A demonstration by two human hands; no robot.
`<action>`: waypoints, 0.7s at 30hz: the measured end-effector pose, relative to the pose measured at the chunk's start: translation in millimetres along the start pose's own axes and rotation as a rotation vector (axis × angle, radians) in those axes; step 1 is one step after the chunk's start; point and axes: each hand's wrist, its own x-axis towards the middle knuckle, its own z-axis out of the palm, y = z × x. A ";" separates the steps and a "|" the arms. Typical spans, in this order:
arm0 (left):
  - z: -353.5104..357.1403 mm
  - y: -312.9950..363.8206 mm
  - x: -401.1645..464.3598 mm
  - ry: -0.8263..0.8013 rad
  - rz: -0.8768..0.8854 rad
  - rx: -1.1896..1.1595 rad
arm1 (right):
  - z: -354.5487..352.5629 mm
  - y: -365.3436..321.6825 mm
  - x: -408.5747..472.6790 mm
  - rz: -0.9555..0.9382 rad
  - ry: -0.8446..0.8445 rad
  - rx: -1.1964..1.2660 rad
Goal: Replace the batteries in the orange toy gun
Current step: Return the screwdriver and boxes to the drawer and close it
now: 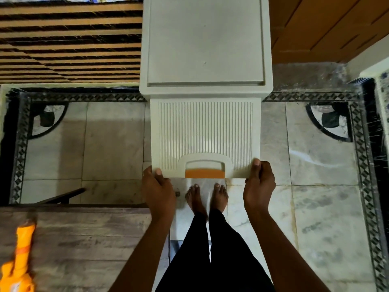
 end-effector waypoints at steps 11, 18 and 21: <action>69.6 4.8 100.9 -0.358 -0.231 0.106 | 60.0 23.2 99.8 -0.025 -0.261 -0.317; 114.8 22.1 170.5 -0.421 -0.294 -0.103 | 100.3 27.5 155.0 0.116 -0.323 -0.173; 121.9 31.3 175.0 -0.449 -0.292 -0.250 | 113.4 33.0 174.9 0.138 -0.307 -0.100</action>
